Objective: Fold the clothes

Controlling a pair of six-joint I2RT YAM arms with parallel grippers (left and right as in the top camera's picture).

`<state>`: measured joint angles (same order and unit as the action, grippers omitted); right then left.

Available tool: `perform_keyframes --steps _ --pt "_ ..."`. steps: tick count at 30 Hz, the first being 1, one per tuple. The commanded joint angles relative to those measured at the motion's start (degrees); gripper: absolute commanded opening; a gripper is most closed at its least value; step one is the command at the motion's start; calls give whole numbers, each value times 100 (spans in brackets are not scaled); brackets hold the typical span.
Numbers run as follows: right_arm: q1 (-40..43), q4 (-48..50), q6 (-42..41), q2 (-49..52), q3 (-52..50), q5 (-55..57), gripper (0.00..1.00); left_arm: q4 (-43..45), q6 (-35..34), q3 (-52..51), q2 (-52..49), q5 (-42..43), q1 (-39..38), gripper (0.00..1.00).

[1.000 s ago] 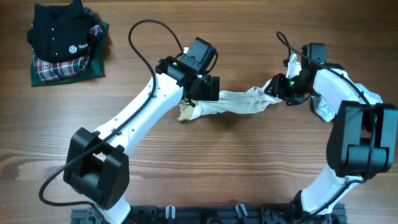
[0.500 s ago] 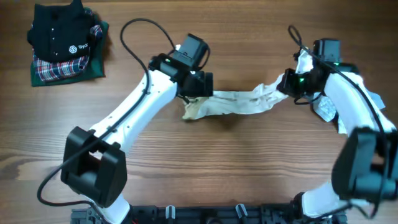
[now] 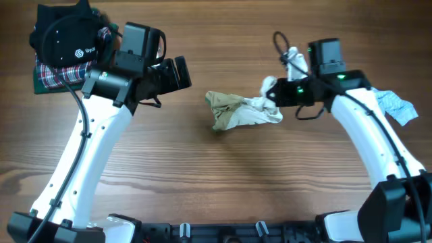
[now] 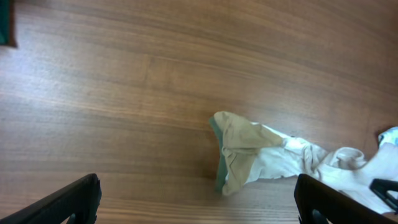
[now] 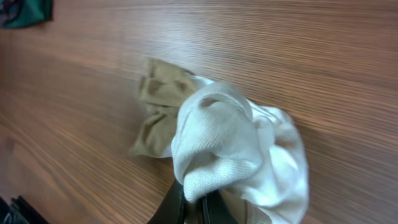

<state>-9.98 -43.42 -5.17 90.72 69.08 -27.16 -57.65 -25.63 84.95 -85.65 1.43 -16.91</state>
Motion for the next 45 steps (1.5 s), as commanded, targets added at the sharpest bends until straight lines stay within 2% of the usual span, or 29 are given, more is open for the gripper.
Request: perform_keyframes --steps 1,7,12,13,14,15,16,18,19,24,27,31,38,45 --pt "-435 214 -348 280 76 81 4 -136 -11 11 111 0 63 100" --pt "-1019 901 -737 1213 76 2 4 -203 -13 11 114 -46 63 100" --pt "-1298 1419 -857 1314 76 -396 6 -238 -11 11 114 -151 68 100" --pt "-1320 1480 -859 1311 76 -518 9 -238 -11 11 114 -155 68 100" --pt "-1322 1519 -863 1311 76 -605 17 -238 -11 11 111 -155 68 100" --pt "-1320 1585 -953 1311 79 -782 36 -240 -11 11 114 -216 68 100" --pt "-1320 1624 -999 1311 79 -850 47 -243 -11 11 114 -238 68 100" --pt "-1320 1707 -999 1311 79 -1132 59 -240 -11 11 114 -238 68 100" --pt "-1320 1749 -1001 1300 81 -1283 61 -243 -11 11 114 -236 68 100" --pt "-909 1644 -1152 964 116 -1276 62 -302 -11 9 109 -136 9 100" --pt "-286 997 -942 861 111 -994 66 -310 85 -87 11 -127 -282 100" --pt "-103 328 -518 872 92 -197 68 -72 116 -560 -361 -125 -793 98" --pt "-103 546 -385 1486 -306 39 70 420 293 -732 -728 -151 -1357 95" --pt "-103 706 -380 1930 -306 363 64 431 293 -732 -728 -304 -1357 93"
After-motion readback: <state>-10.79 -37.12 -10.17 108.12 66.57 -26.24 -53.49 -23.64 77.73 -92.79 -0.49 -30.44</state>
